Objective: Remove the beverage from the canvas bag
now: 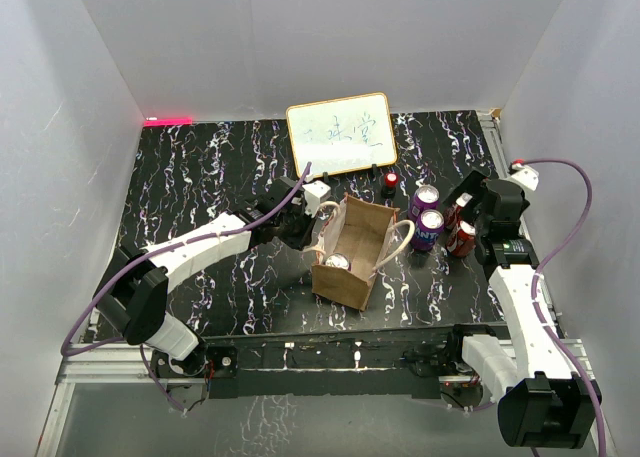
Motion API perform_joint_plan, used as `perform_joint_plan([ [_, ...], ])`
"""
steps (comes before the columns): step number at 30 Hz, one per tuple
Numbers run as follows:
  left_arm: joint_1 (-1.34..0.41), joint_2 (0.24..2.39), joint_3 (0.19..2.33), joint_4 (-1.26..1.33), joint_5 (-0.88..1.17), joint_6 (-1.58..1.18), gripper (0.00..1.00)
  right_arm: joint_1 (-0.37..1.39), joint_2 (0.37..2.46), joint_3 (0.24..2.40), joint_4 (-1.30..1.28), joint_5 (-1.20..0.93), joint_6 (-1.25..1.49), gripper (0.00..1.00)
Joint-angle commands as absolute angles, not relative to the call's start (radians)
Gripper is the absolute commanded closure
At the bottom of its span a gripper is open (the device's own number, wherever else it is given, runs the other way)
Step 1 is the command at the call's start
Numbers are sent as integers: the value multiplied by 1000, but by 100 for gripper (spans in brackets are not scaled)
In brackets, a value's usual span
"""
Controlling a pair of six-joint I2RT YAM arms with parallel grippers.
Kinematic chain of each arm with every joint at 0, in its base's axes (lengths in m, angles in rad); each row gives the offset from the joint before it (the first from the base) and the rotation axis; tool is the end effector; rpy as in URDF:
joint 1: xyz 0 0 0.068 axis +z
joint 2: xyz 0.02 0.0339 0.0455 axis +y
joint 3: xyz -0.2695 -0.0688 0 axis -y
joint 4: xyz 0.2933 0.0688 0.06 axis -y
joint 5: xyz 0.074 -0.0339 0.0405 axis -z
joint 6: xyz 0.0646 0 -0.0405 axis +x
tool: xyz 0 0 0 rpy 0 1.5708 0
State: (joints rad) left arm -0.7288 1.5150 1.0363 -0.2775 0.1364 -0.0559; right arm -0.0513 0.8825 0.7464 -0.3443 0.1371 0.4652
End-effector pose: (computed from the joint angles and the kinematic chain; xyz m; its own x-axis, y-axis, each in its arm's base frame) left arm 0.2876 -0.2685 0.2060 -0.5520 0.4186 -0.7211 0.7038 0.6976 -0.1338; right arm 0.2691 -0.0227 0.2775 -0.3354 0.4622 -0.8209 0.3606 0.8680 0.3414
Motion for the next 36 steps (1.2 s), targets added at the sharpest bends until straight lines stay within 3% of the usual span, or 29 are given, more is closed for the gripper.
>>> perform_joint_plan([
  [1,-737,1483,1065,-306,132,-57,98,-53,912,840,-222,-296,383,1],
  [7,-738,1478,1066,-308,132,-57,98,-50,990,881,-110,-775,423,0],
  [11,-738,1478,1066,-308,129,-58,98,37,1044,920,-144,-920,364,0],
  [19,-736,1488,1068,-310,129,-59,98,399,1150,1006,-447,-660,139,0],
  [31,-738,1505,1072,-311,131,-60,98,565,1122,908,-522,-353,213,0],
  [36,-738,1510,1072,-313,132,-59,98,603,1148,921,-564,-332,193,1],
])
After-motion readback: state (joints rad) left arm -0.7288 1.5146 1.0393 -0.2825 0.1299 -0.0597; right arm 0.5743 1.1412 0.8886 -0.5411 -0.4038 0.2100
